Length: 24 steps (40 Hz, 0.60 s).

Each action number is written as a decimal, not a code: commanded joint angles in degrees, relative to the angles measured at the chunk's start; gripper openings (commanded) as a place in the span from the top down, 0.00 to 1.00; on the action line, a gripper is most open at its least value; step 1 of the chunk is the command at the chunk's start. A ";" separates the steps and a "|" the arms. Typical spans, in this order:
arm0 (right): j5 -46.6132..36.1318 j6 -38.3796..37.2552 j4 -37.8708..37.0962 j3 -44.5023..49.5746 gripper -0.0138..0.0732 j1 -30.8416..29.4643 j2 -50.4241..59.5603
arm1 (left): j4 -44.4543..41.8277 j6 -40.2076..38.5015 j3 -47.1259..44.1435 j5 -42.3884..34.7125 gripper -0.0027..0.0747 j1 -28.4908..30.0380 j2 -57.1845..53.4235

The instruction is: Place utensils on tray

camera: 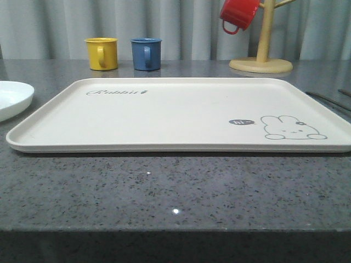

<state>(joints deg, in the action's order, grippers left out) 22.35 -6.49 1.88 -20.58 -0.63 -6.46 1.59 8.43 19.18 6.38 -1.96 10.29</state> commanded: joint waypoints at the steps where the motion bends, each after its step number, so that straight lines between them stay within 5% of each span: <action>1: -1.70 0.26 0.07 -4.11 0.91 -0.26 -6.00 | 0.58 -0.42 4.88 2.31 0.99 0.05 6.48; 16: -2.48 0.26 -0.05 -4.95 0.86 -0.26 -10.77 | 0.58 -0.42 6.18 1.70 0.97 0.05 11.42; 20: -2.37 0.26 -0.05 -4.95 0.71 -0.26 -10.77 | 0.58 -0.42 6.18 1.77 0.82 0.05 11.42; 24: -2.30 0.26 -0.05 -4.95 0.49 -0.26 -10.77 | 0.58 -0.42 6.18 1.77 0.56 0.05 11.42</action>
<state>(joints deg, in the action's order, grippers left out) 24.05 -6.49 1.88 -23.54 -0.63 -16.28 1.59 8.43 23.21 12.56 -1.96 20.90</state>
